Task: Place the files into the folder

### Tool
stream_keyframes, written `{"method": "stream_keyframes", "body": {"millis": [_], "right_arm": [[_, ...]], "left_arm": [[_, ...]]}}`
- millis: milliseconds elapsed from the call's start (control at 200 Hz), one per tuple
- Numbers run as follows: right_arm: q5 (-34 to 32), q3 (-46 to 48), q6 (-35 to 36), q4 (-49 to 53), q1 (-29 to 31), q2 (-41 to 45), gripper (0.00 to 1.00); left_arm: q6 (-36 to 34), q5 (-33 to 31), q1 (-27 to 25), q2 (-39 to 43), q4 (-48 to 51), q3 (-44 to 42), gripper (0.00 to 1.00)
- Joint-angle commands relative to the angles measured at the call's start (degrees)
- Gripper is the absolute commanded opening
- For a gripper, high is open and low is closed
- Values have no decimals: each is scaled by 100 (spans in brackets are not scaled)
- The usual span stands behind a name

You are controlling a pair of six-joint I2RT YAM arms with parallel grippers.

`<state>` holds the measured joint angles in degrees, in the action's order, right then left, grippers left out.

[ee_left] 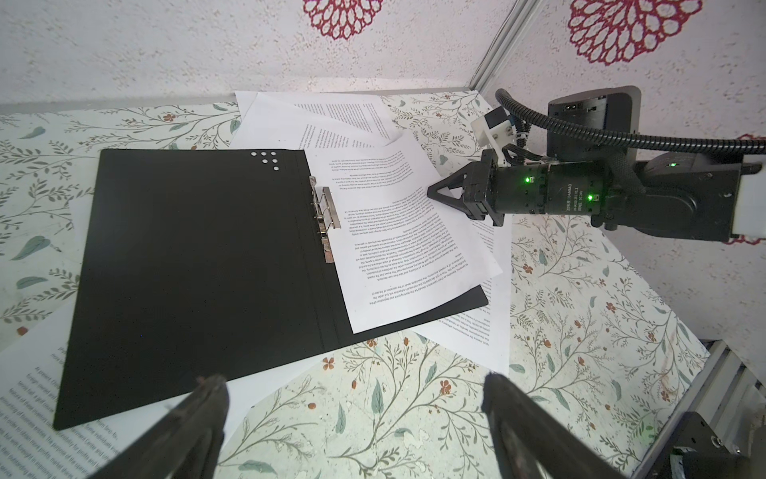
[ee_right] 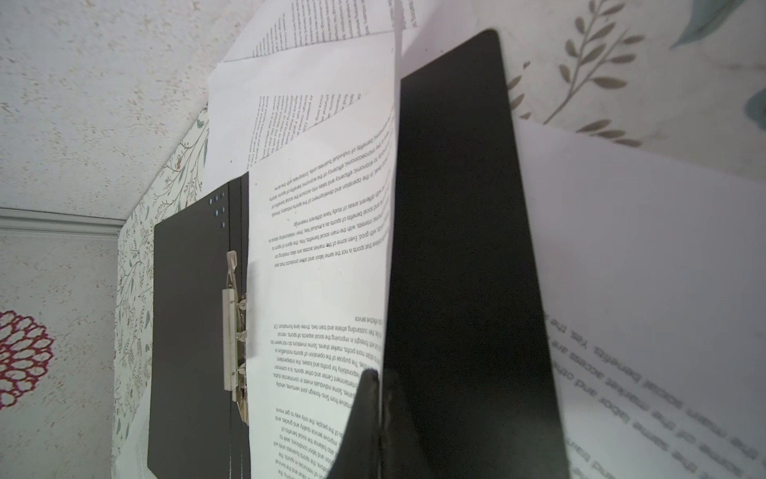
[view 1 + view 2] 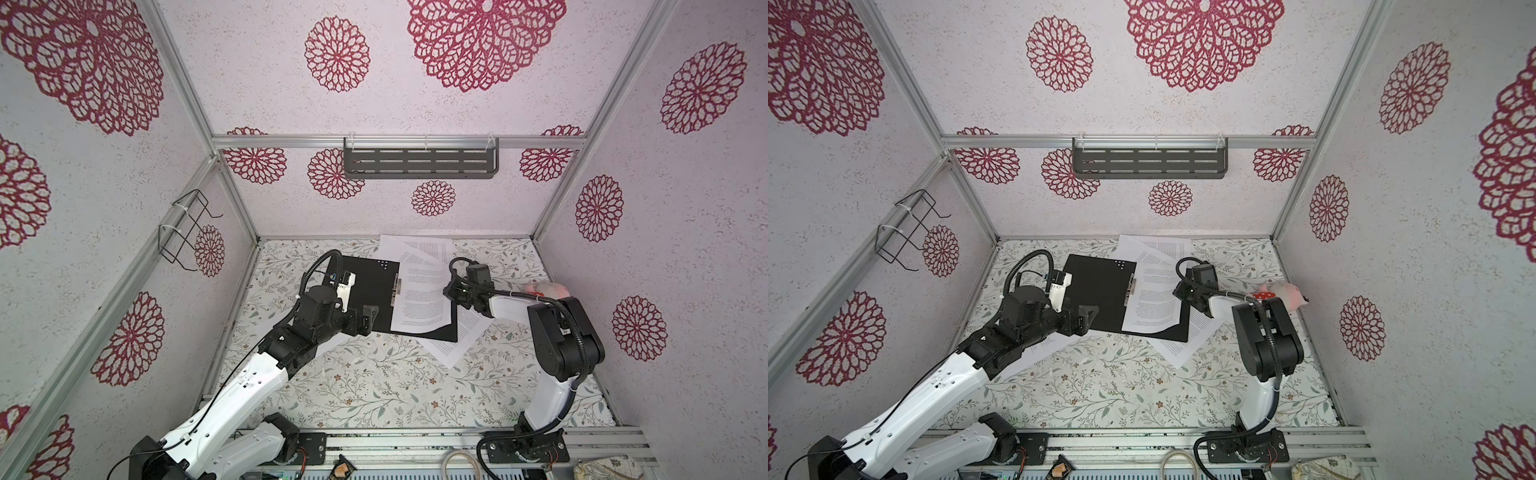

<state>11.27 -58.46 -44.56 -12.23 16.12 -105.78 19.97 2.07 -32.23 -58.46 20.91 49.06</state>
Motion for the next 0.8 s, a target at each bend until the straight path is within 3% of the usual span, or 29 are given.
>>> {"method": "stream_keyframes", "body": {"millis": [0, 795], "right_arm": [[77, 63, 163, -52, 36, 84, 0], [65, -318, 617, 201, 123, -204, 0]], "left_arm": [[-63, 32, 24, -23, -8, 86, 99], [-72, 22, 19, -50, 1, 87, 99]]}}
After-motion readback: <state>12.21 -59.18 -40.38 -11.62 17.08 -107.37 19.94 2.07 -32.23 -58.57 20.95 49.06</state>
